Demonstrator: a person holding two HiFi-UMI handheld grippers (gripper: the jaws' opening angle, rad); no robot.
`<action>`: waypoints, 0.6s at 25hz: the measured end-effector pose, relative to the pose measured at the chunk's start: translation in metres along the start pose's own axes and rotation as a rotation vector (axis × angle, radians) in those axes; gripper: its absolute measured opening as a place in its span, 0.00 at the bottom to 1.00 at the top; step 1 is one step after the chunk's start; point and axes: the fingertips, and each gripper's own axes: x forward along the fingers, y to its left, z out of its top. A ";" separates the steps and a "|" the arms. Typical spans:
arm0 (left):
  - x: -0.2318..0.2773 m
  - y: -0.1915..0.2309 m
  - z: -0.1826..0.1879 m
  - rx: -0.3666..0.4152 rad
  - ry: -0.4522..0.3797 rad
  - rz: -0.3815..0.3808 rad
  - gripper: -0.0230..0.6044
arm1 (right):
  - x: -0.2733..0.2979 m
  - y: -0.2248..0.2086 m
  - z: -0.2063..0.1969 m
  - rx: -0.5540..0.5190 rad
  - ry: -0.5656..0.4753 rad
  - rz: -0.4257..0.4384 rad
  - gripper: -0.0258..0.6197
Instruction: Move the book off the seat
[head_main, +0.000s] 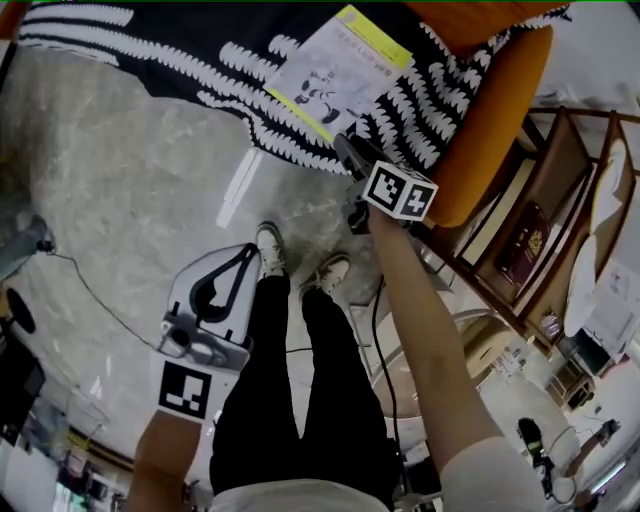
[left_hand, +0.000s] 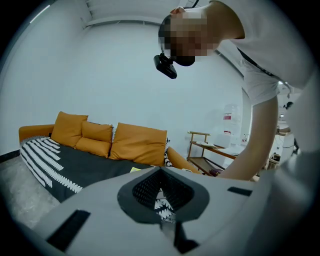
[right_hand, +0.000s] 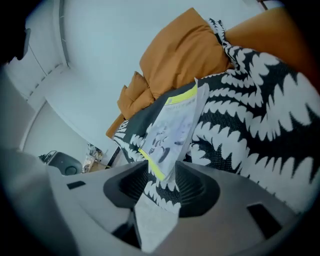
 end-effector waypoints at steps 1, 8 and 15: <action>0.003 0.000 -0.003 0.001 0.008 -0.009 0.06 | 0.006 -0.005 -0.001 0.022 -0.002 0.002 0.31; 0.018 0.003 -0.013 -0.008 0.014 -0.046 0.06 | 0.030 -0.026 0.002 0.122 -0.022 0.000 0.37; 0.025 0.014 -0.035 -0.009 0.039 -0.062 0.06 | 0.051 -0.026 0.011 0.176 -0.060 0.009 0.43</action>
